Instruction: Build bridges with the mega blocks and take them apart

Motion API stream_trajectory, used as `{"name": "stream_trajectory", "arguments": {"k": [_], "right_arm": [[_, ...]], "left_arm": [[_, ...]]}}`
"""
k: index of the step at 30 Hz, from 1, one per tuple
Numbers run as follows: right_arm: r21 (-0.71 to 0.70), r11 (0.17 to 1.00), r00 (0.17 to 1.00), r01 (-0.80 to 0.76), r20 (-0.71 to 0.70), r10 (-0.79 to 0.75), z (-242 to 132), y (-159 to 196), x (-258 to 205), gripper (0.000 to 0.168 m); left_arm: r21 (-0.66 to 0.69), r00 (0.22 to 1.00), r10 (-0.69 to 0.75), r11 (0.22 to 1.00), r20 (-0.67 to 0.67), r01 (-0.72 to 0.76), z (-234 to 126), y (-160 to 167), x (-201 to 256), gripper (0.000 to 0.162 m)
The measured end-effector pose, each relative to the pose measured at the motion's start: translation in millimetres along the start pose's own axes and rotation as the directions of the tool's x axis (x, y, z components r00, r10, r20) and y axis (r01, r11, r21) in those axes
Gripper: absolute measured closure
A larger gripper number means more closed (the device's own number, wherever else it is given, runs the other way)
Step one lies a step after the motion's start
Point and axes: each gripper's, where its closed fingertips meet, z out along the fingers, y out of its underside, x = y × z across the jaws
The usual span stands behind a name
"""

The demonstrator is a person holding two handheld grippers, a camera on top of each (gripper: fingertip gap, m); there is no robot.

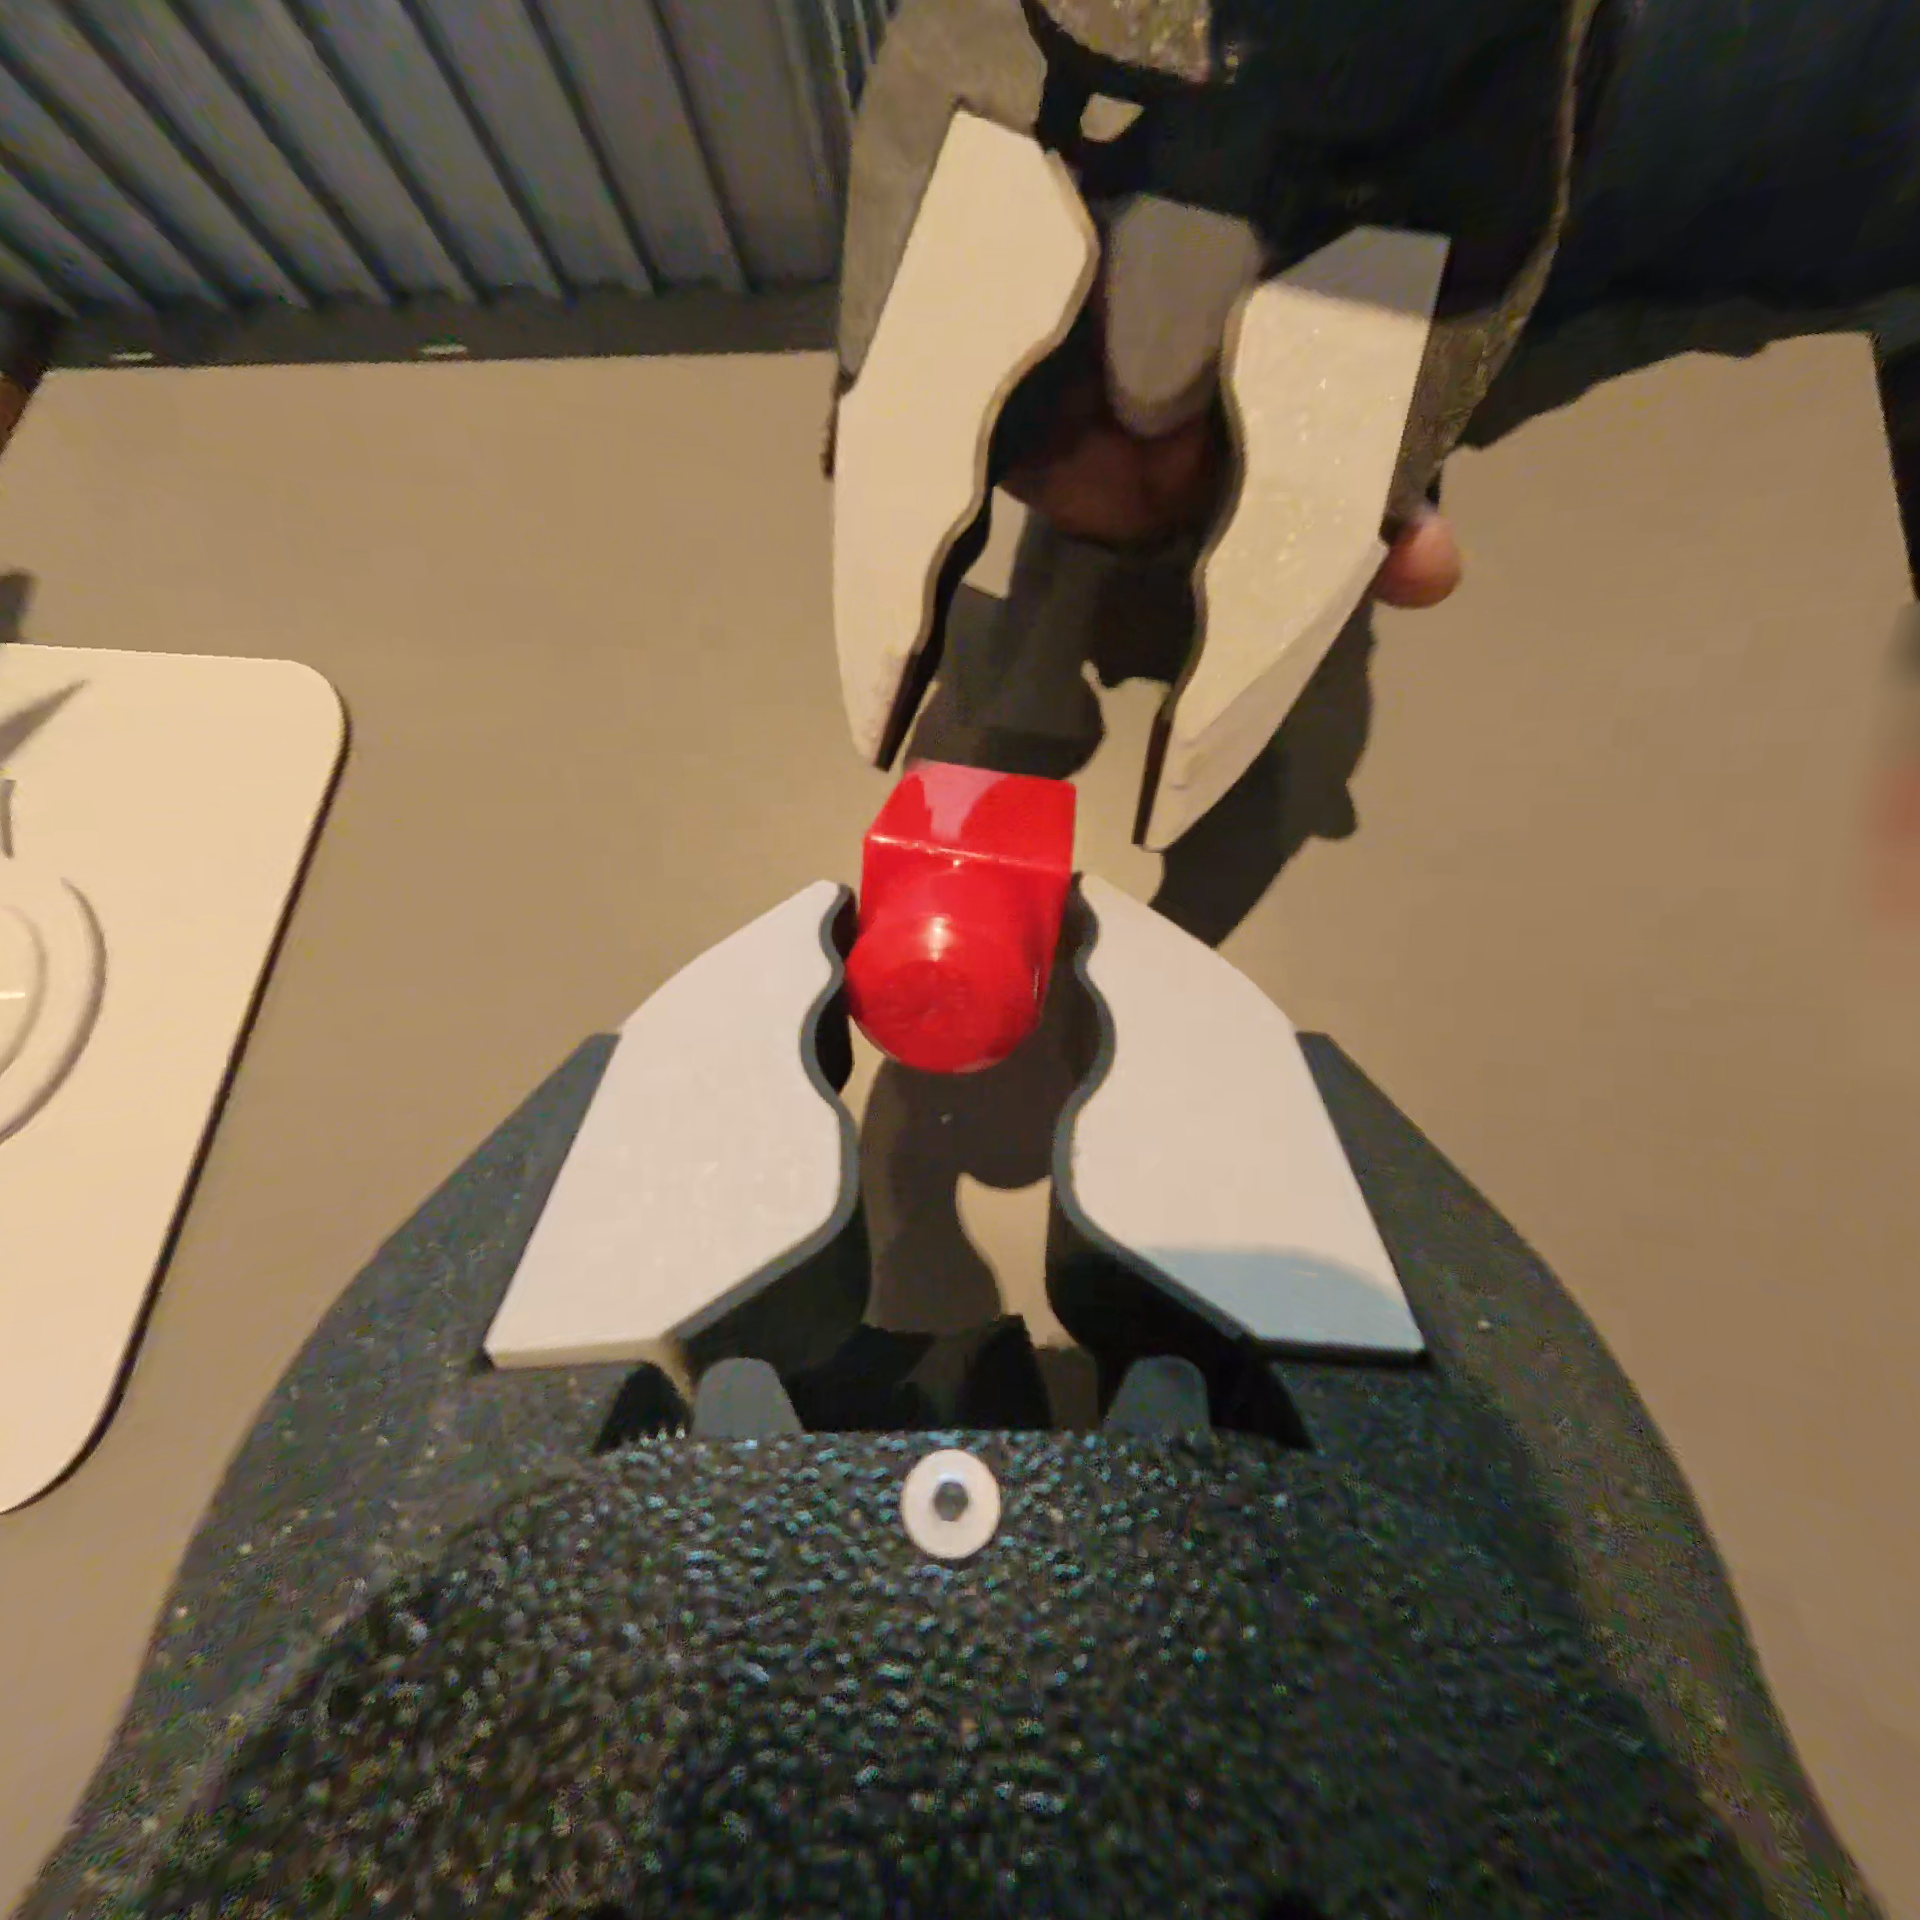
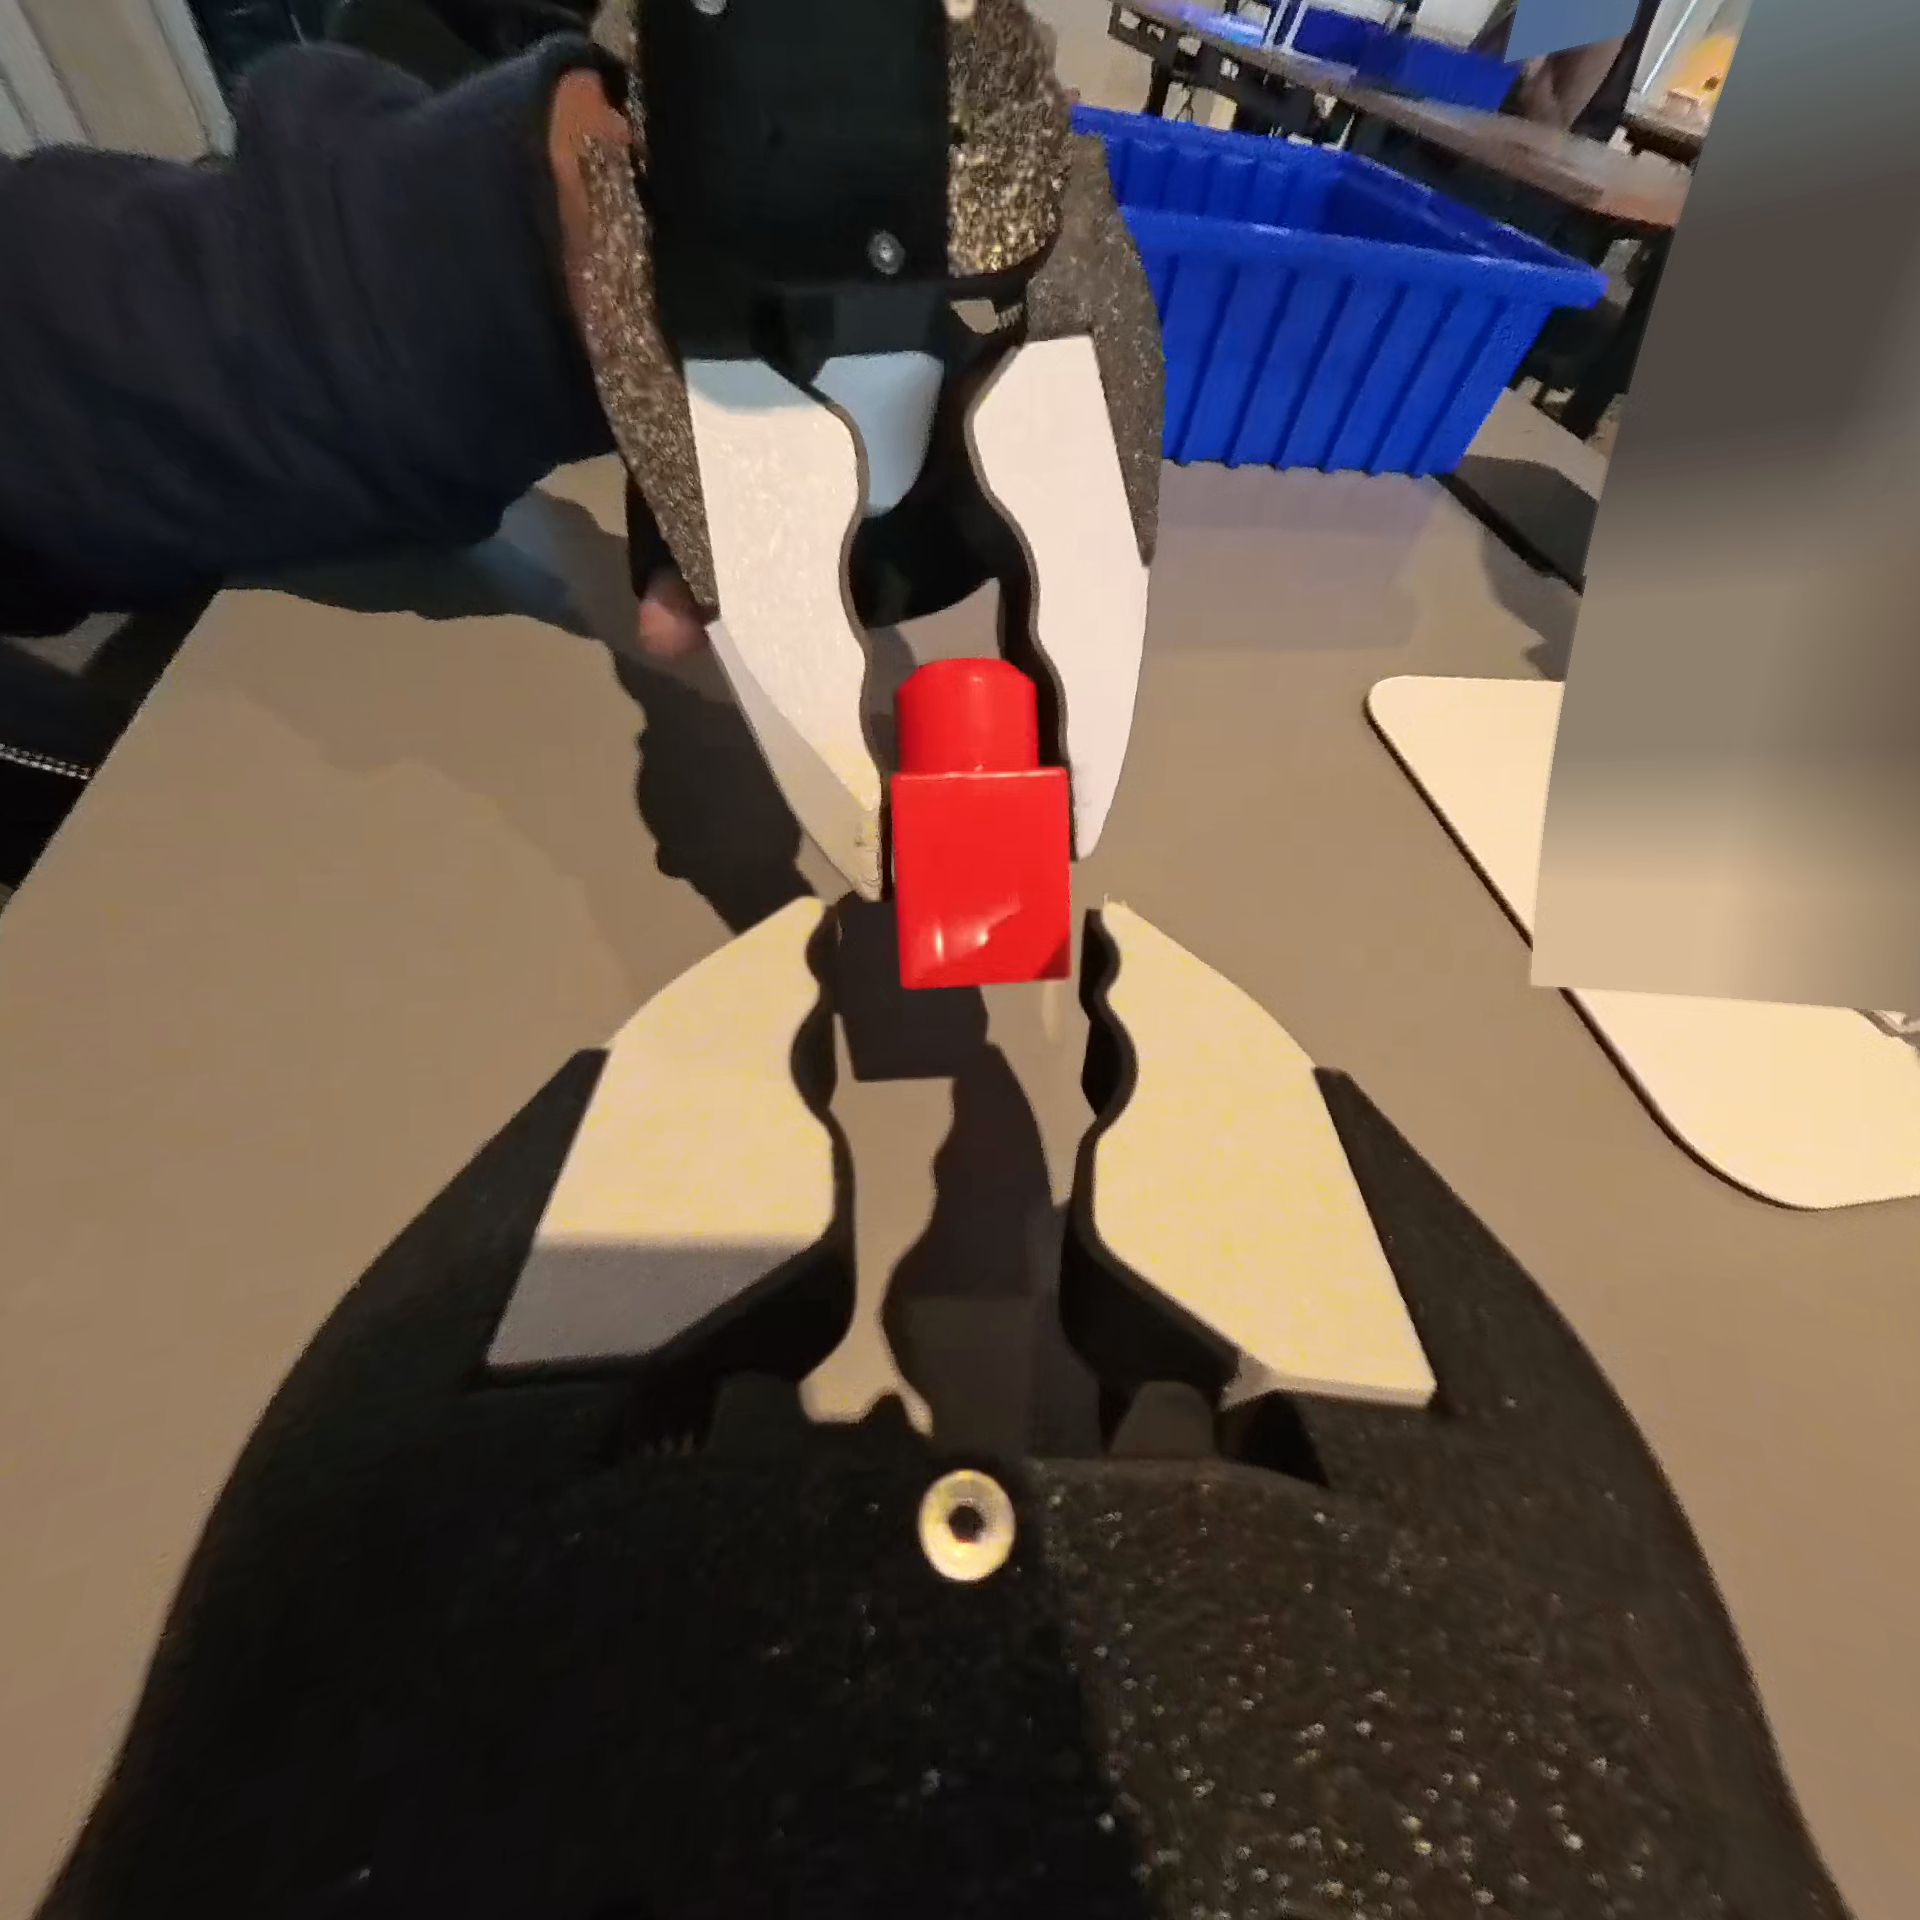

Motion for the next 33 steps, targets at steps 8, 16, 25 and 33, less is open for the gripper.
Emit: {"name": "stream_trajectory", "arguments": {"k": [8, 16, 25, 33], "right_arm": [[-0.099, 0.995, 1.000, -0.025, 0.007, 0.026, 6.0, 11.9, -2.9, 0.135], [-0.312, 0.947, 0.997, -0.072, -0.003, 0.075, 11.8, 40.8, -5.6, 0.135], [-0.406, 0.913, 0.997, -0.053, 0.029, 0.070, 7.6, 56.4, -12.2, 0.130], [-0.317, 0.943, 0.990, -0.105, 0.057, 0.129, -4.0, 46.2, -10.5, 0.101]], "left_arm": [[0.015, 0.999, 0.007, 1.000, -0.031, -0.006, 3.6, -1.5, 6.5, 0.126], [-0.075, 0.999, -0.008, 0.997, -0.047, 0.005, 23.4, 16.9, 8.7, 0.125], [-0.050, 0.998, -0.014, 0.999, -0.061, 0.011, 34.7, 12.7, 14.7, 0.119], [0.096, 0.999, -0.046, 0.994, -0.015, 0.048, 10.2, -11.1, 2.4, 0.085]]}}
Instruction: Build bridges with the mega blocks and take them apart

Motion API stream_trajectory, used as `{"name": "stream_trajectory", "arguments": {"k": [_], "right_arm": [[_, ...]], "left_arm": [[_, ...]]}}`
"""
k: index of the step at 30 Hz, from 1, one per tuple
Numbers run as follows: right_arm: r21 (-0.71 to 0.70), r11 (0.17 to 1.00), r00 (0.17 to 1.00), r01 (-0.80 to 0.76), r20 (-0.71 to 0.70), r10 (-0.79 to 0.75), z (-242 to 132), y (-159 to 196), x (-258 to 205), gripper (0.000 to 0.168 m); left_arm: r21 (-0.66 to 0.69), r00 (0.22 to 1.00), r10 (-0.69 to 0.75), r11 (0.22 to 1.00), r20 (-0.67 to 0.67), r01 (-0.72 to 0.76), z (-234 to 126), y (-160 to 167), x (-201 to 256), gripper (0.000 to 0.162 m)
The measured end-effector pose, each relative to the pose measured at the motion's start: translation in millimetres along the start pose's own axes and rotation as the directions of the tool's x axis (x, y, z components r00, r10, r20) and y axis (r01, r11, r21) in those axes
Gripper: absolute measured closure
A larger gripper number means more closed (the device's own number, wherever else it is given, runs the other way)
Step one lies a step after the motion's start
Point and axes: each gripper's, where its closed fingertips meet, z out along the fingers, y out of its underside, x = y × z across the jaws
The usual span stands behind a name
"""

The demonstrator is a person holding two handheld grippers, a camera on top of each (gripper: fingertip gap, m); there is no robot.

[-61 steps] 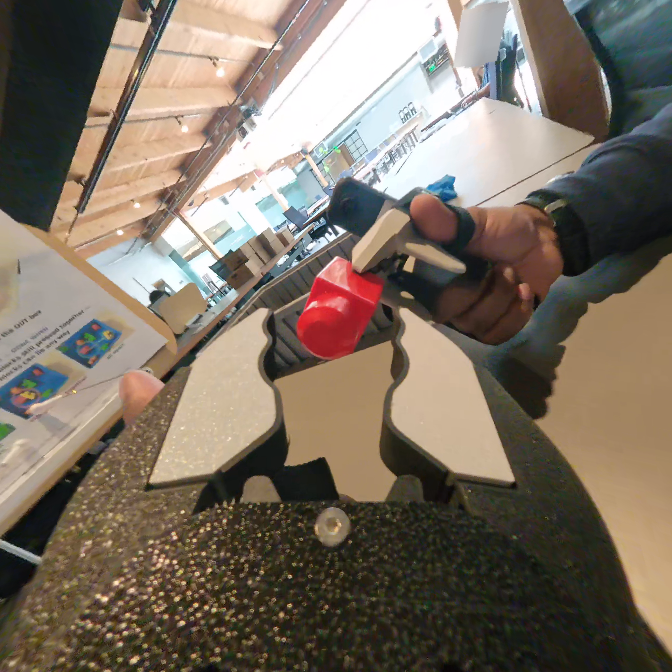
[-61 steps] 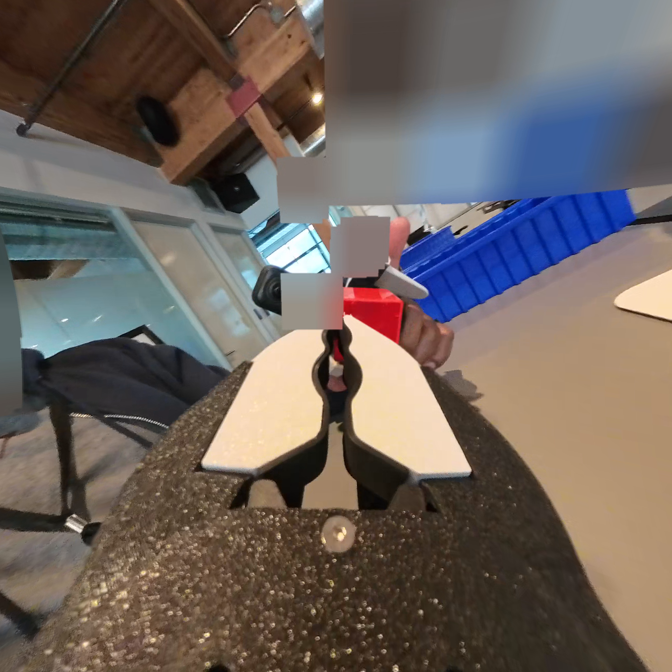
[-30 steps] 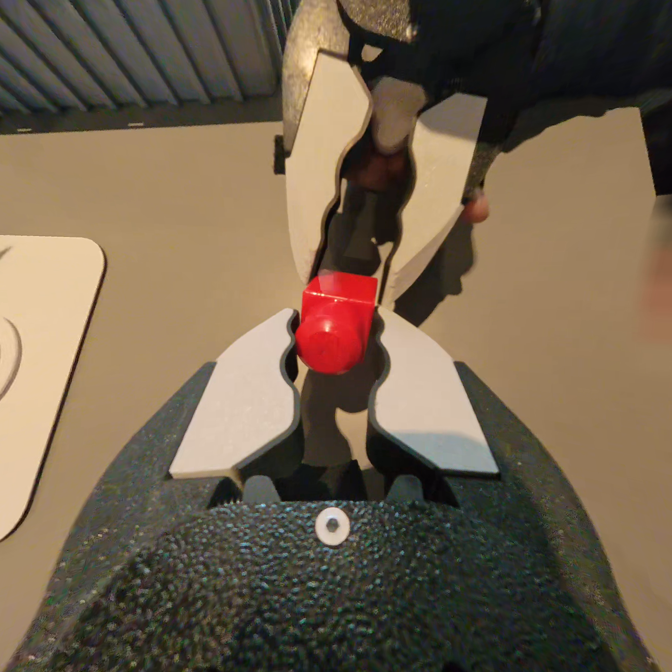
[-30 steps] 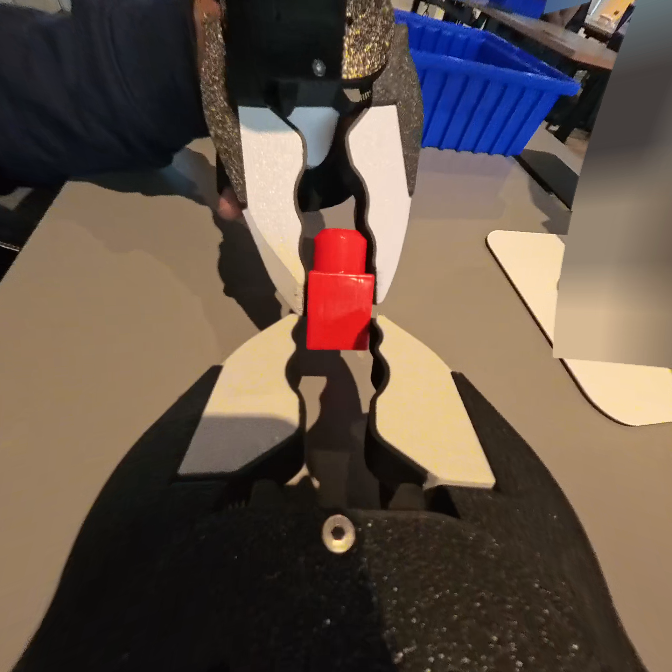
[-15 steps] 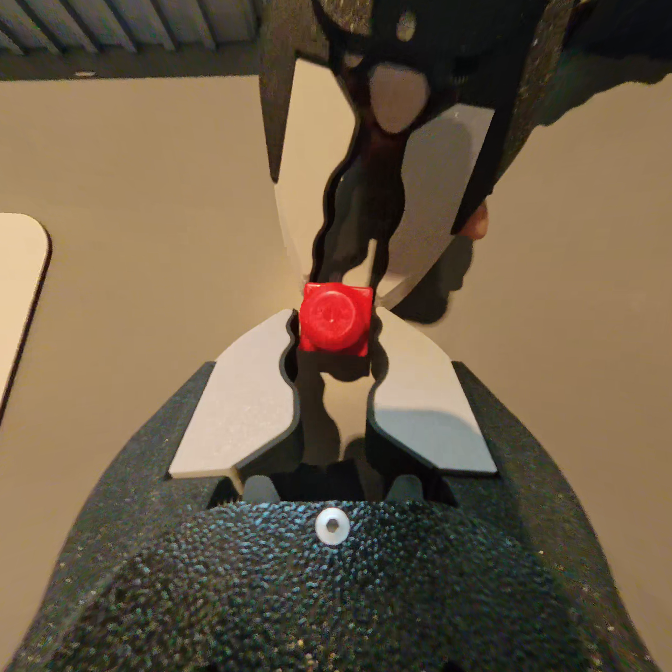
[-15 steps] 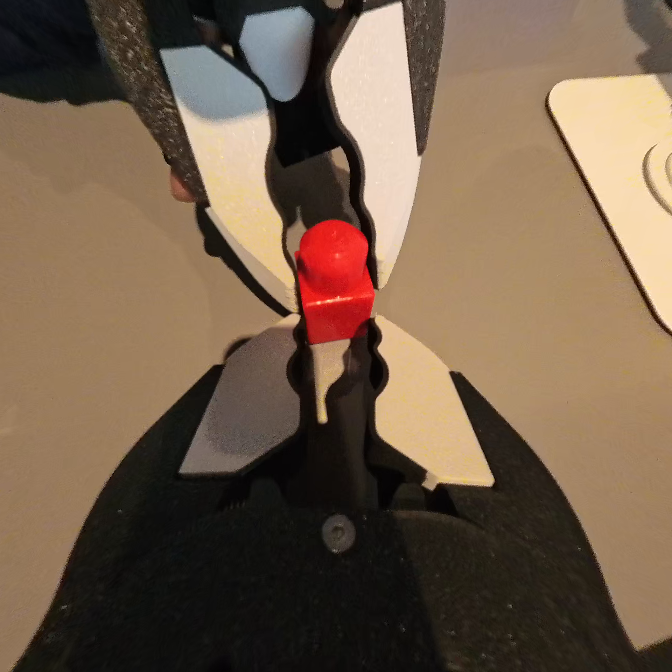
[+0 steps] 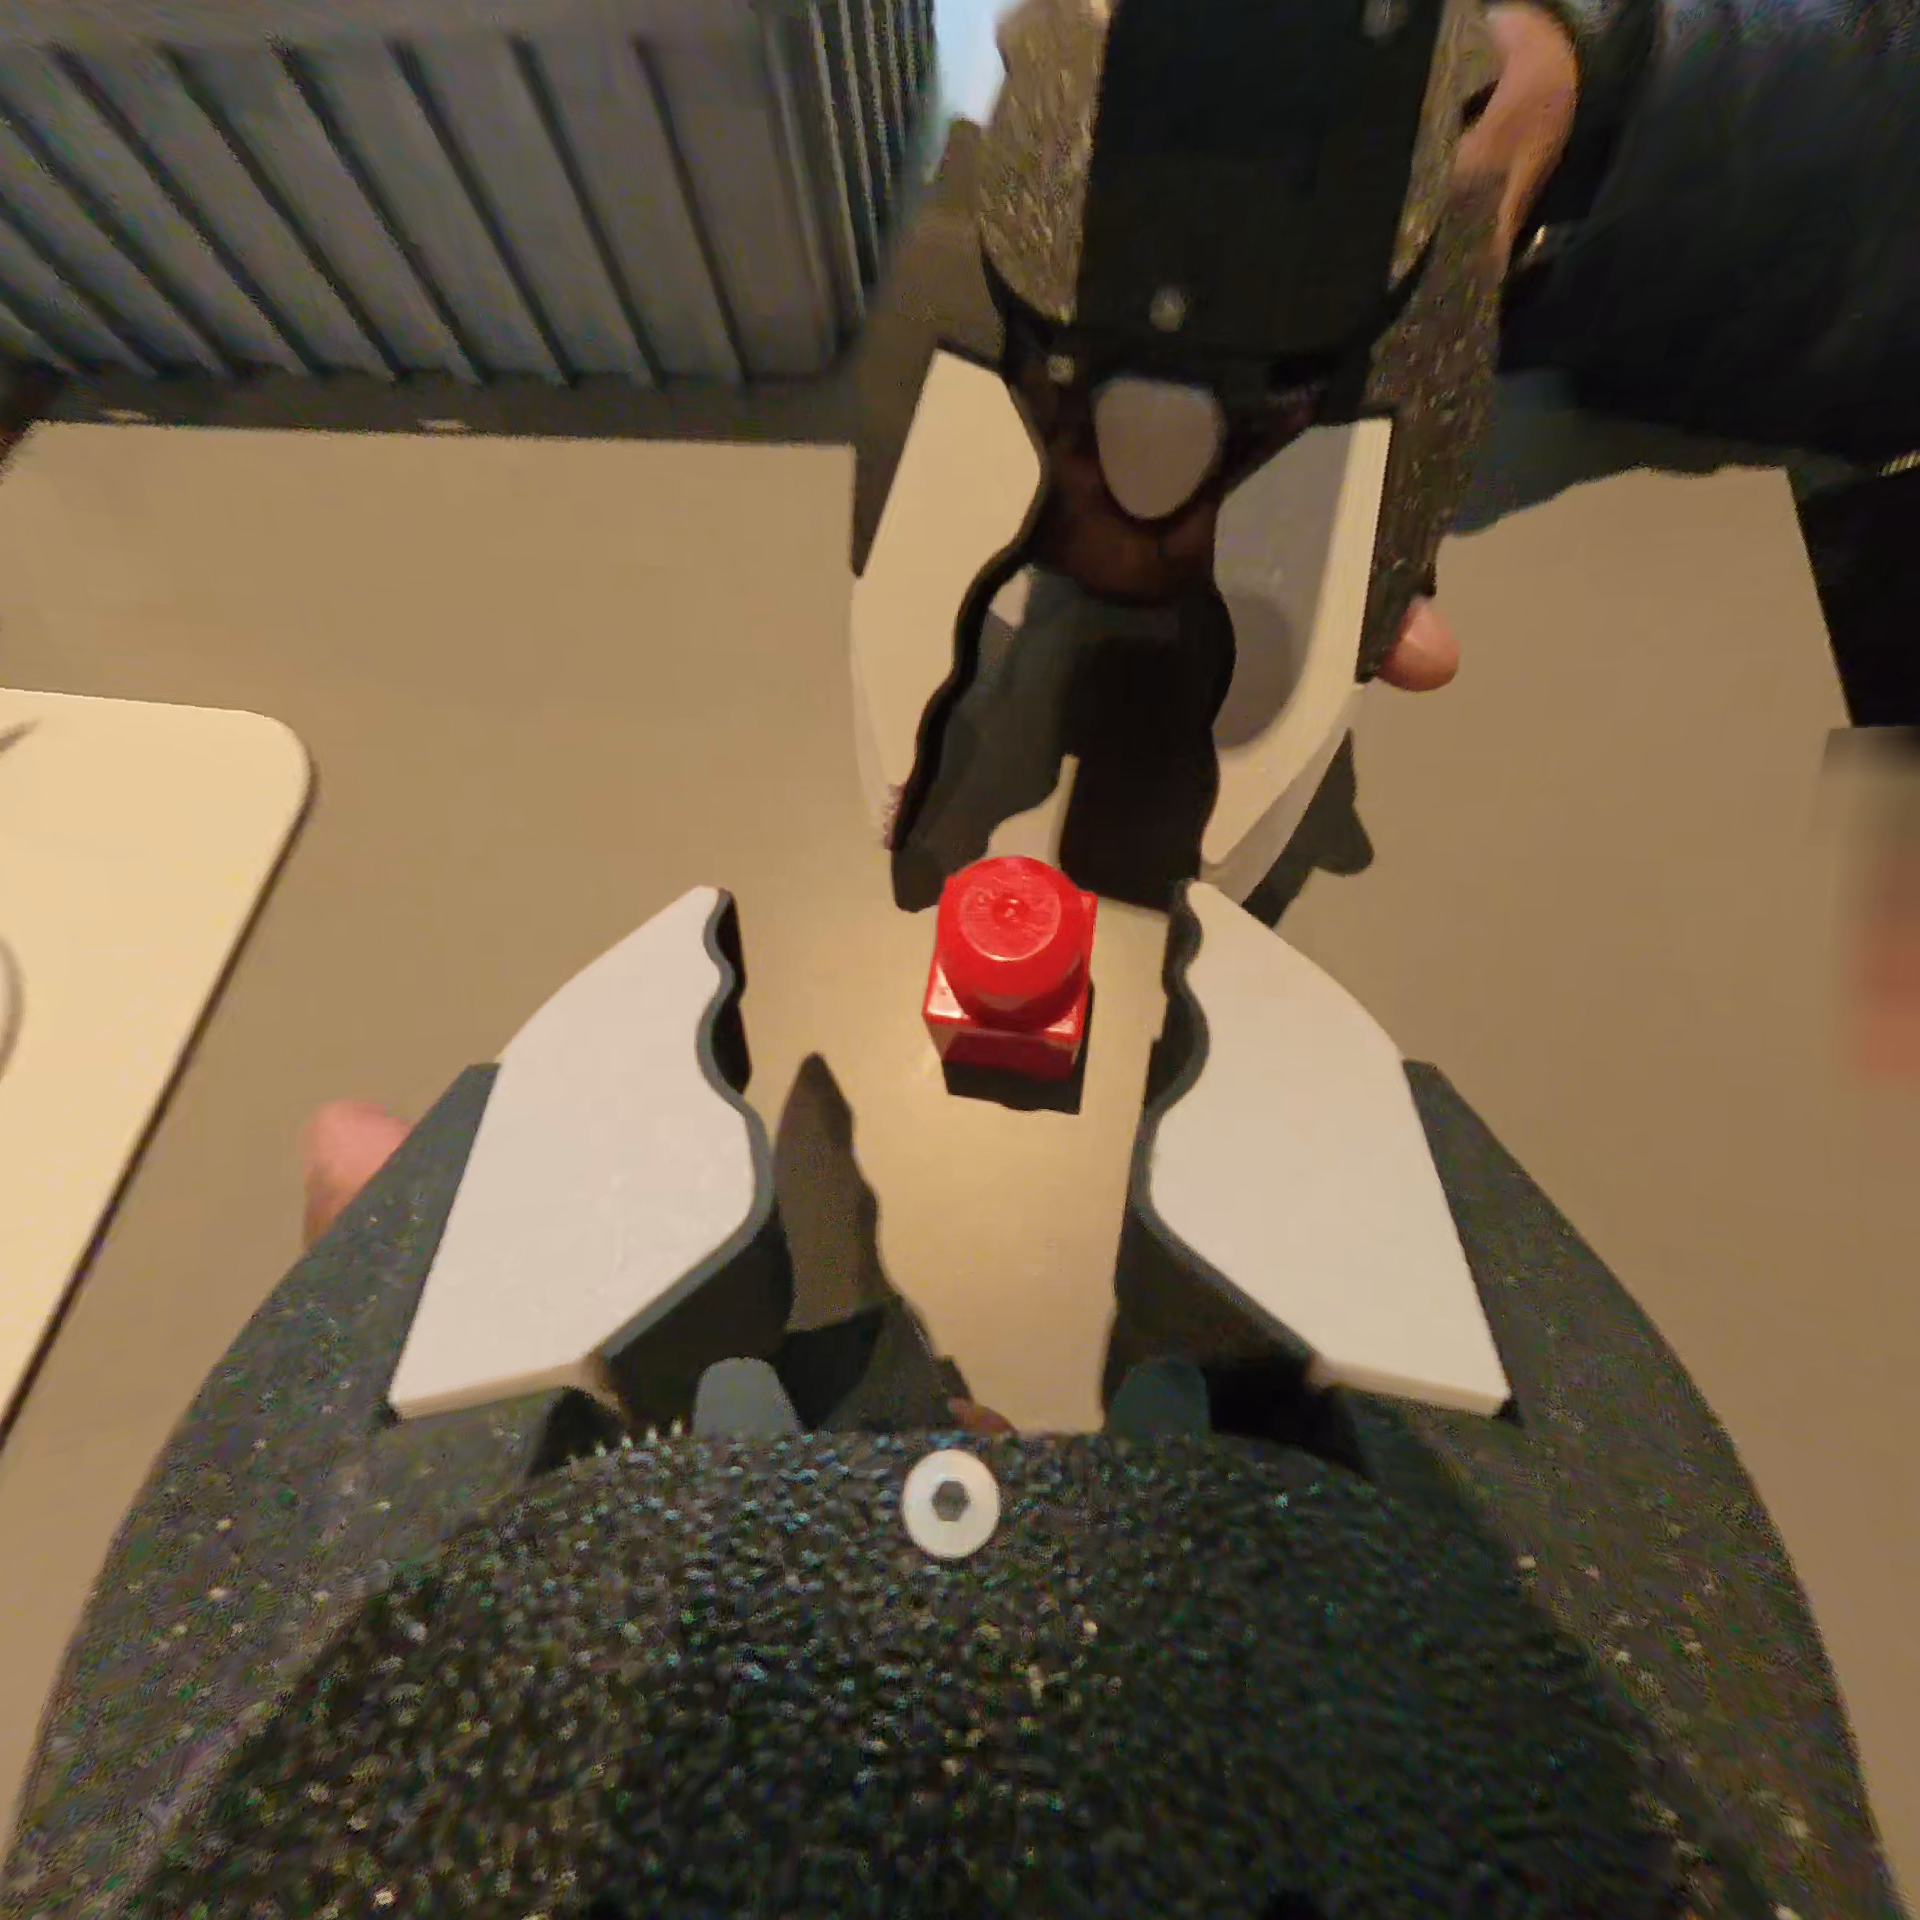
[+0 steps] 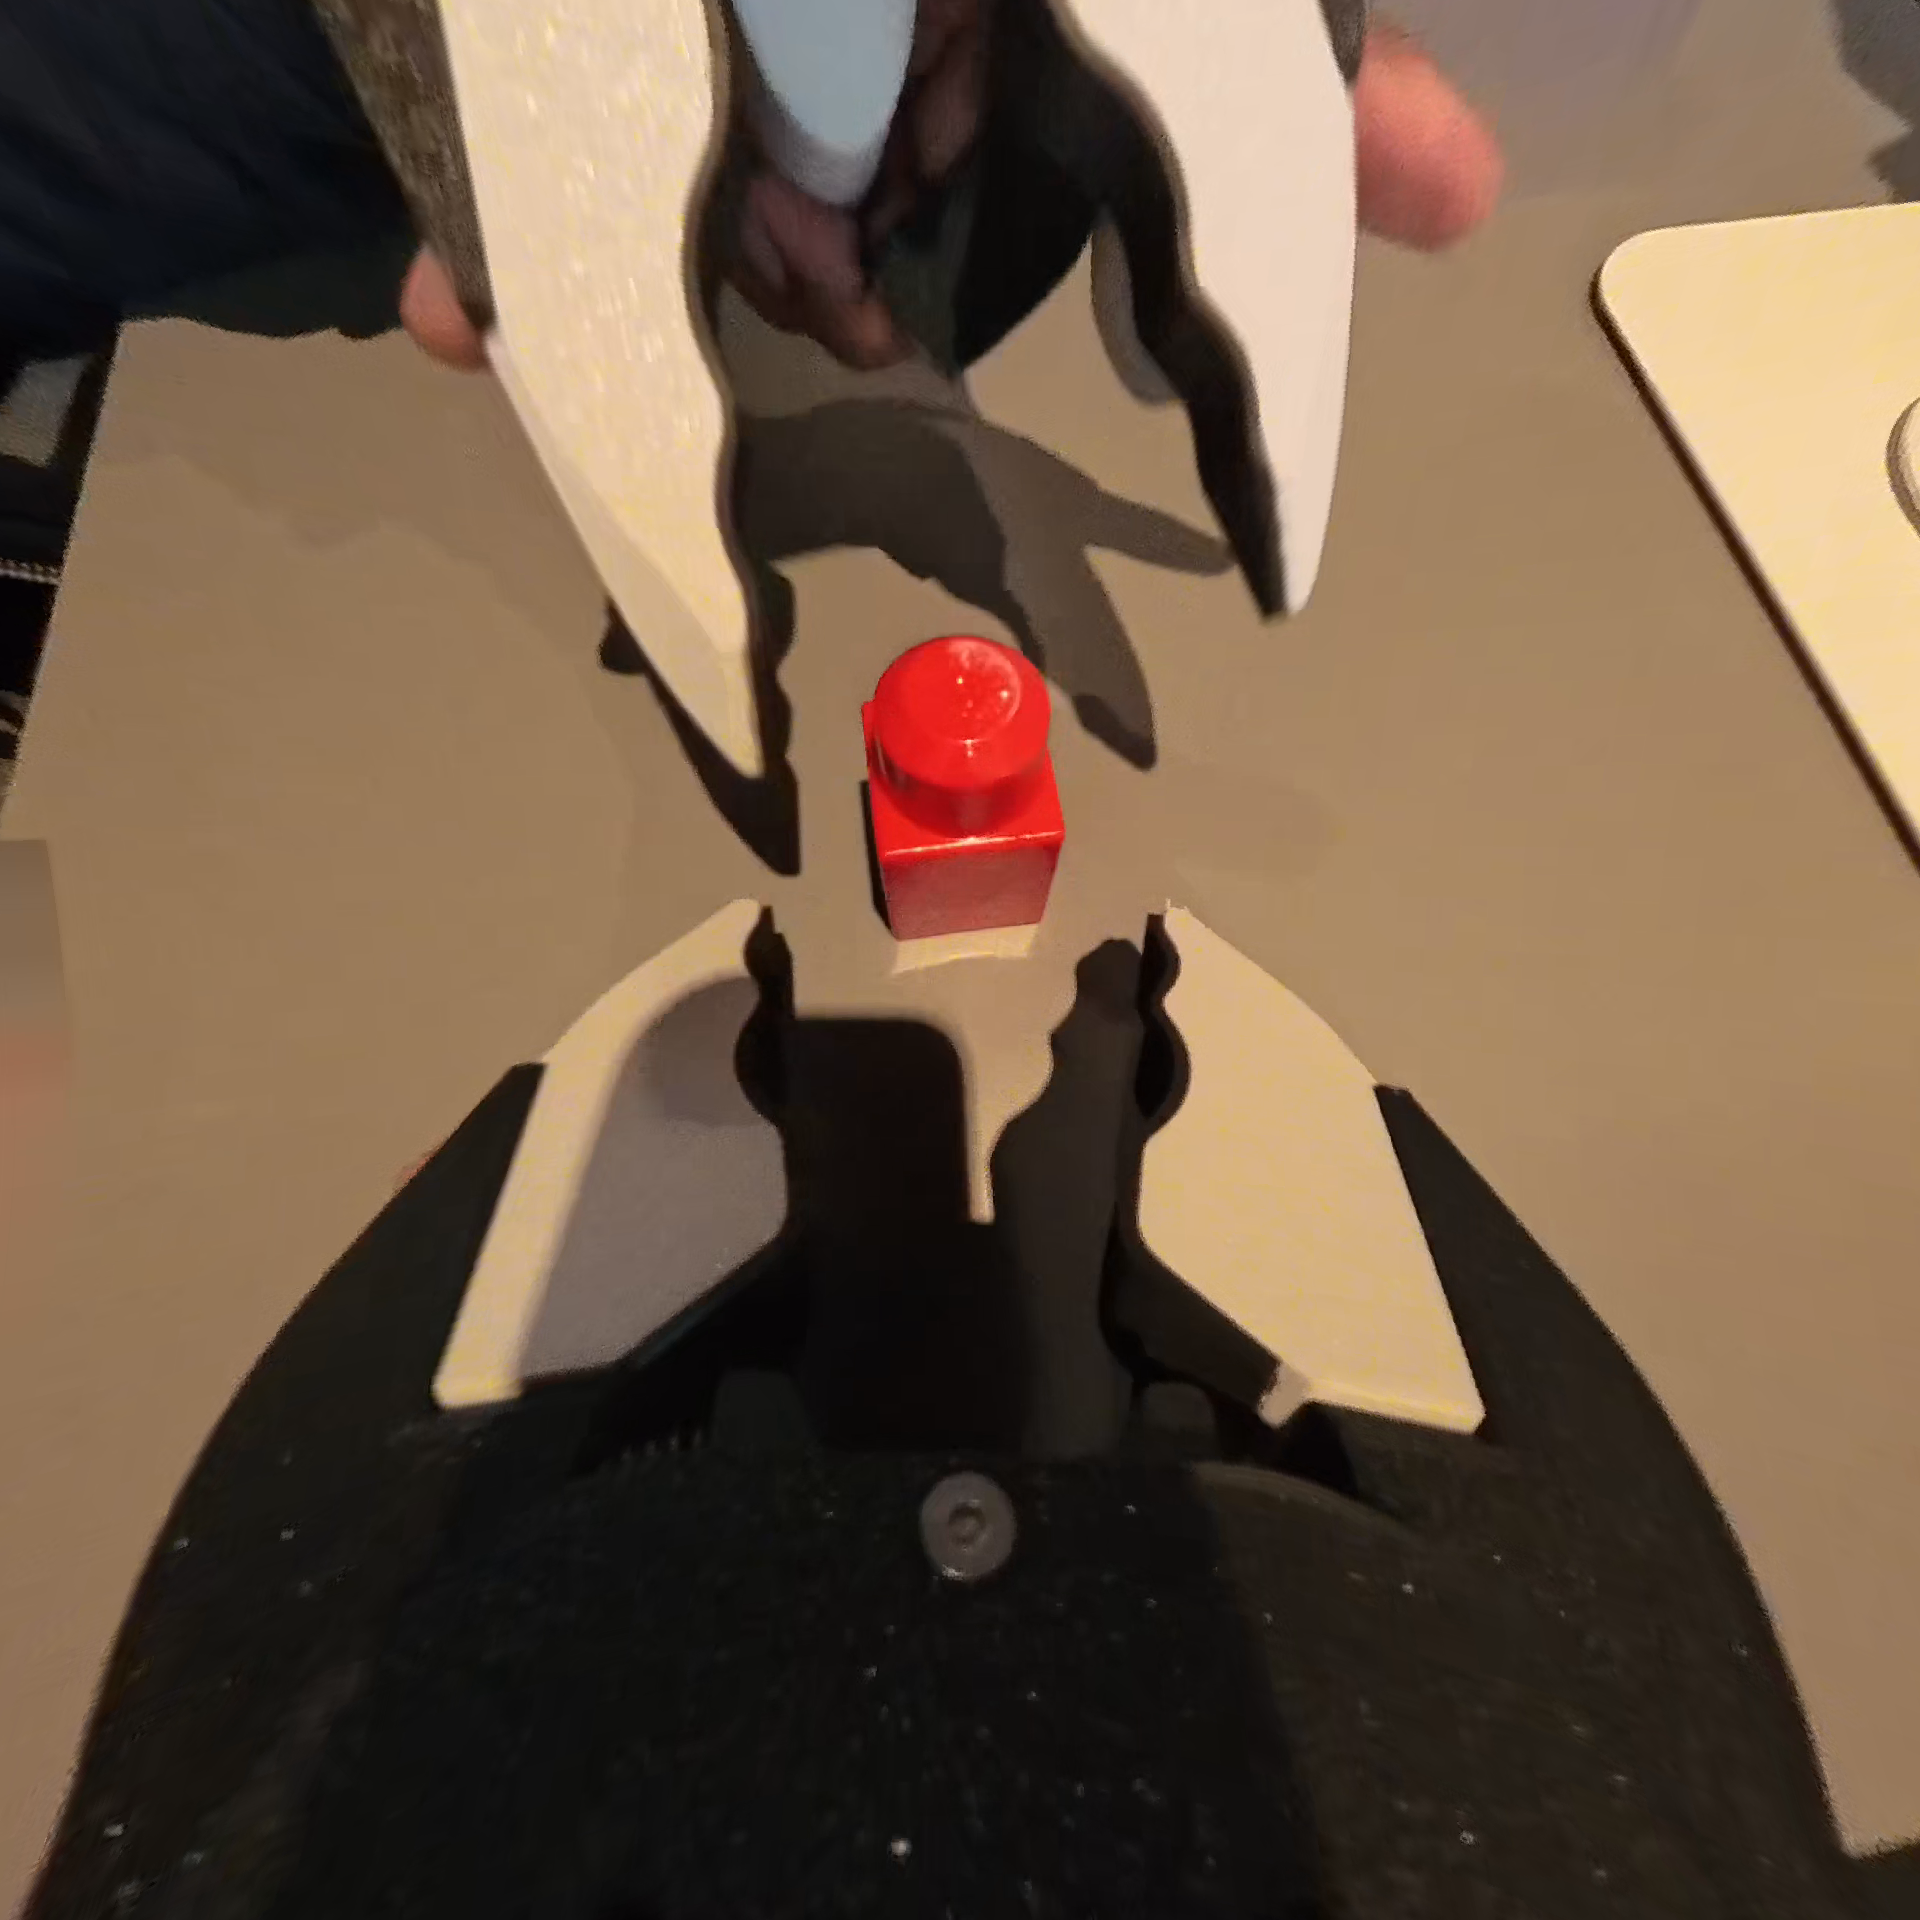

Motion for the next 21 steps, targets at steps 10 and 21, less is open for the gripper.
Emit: {"name": "stream_trajectory", "arguments": {"k": [10, 21], "right_arm": [[0.093, 0.994, 0.998, -0.063, 0.014, 0.062, -10.8, -6.7, 5.7, 0.104], [0.108, 0.990, 0.996, -0.093, 0.011, 0.092, -11.6, -8.1, 8.5, 0.107]], "left_arm": [[0.272, 0.846, -0.217, 0.958, 0.488, 0.090, -183.9, -9.1, -72.5, 0.099], [0.067, 0.421, -0.267, 0.900, 0.867, 0.432, -431.2, 126.1, -138.6, 0.101]]}}
